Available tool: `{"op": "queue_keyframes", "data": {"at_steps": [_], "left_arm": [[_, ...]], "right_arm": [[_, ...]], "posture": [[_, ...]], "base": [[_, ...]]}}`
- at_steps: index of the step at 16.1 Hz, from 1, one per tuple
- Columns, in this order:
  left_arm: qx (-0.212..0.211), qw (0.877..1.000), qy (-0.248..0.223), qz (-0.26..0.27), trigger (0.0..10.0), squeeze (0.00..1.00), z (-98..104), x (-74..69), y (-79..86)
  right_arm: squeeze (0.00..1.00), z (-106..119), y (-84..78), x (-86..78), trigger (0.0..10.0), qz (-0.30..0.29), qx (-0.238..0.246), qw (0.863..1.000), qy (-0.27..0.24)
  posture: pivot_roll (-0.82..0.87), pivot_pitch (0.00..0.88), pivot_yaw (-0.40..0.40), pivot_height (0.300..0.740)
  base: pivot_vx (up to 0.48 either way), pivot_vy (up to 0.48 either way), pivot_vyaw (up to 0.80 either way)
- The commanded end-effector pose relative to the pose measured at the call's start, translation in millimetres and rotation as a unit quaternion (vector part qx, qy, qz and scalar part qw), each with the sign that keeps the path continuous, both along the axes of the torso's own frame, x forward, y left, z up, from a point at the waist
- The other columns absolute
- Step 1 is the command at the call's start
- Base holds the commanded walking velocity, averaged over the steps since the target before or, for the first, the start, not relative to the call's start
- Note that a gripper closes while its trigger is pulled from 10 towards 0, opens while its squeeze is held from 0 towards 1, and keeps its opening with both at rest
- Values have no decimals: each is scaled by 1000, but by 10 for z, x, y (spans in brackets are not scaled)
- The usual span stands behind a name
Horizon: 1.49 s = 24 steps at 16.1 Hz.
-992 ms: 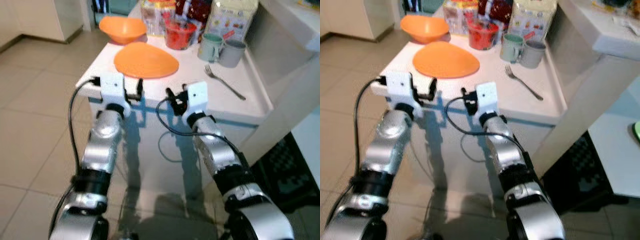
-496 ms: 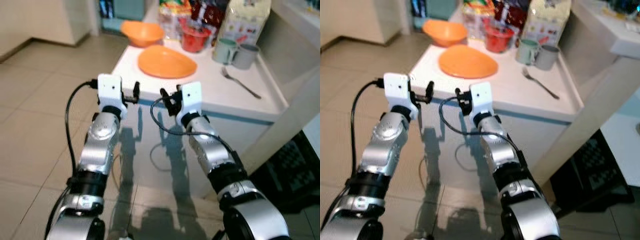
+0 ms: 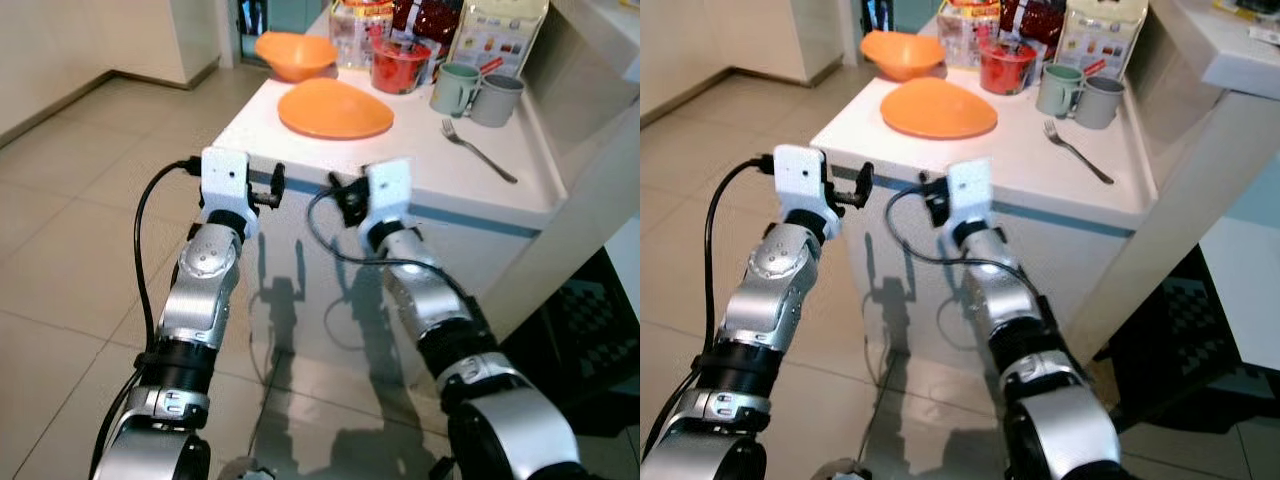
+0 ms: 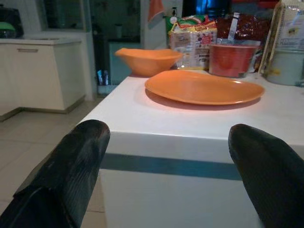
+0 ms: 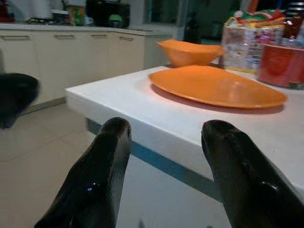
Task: Setting the table
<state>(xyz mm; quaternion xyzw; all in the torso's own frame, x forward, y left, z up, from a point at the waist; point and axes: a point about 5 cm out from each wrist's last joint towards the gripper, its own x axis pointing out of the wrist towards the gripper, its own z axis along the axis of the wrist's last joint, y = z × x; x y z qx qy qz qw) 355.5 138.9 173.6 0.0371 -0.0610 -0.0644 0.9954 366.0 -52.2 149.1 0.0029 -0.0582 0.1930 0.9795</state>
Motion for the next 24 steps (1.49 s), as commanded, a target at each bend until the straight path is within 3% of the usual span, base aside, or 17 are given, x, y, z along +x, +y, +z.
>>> {"op": "queue_keyframes", "data": {"at_steps": [1,16,24], "left_arm": [[6,1000,0,-1,10000,0,8,9,-11],[10,1000,7,-14,10000,0,-34,31,-113],[12,1000,2,-10,10000,0,-9,56,-86]], "right_arm": [[0,67,-14,29,10000,0,-2,1000,-13],[0,49,-30,47,10000,-8,-3,1000,-13],[0,66,-40,64,10000,-6,-6,1000,-17]], "posture": [[180,0,-87,740],[169,0,-84,740],[174,0,-92,740]], "base": [[0,0,0],[339,0,0],[335,0,0]]}}
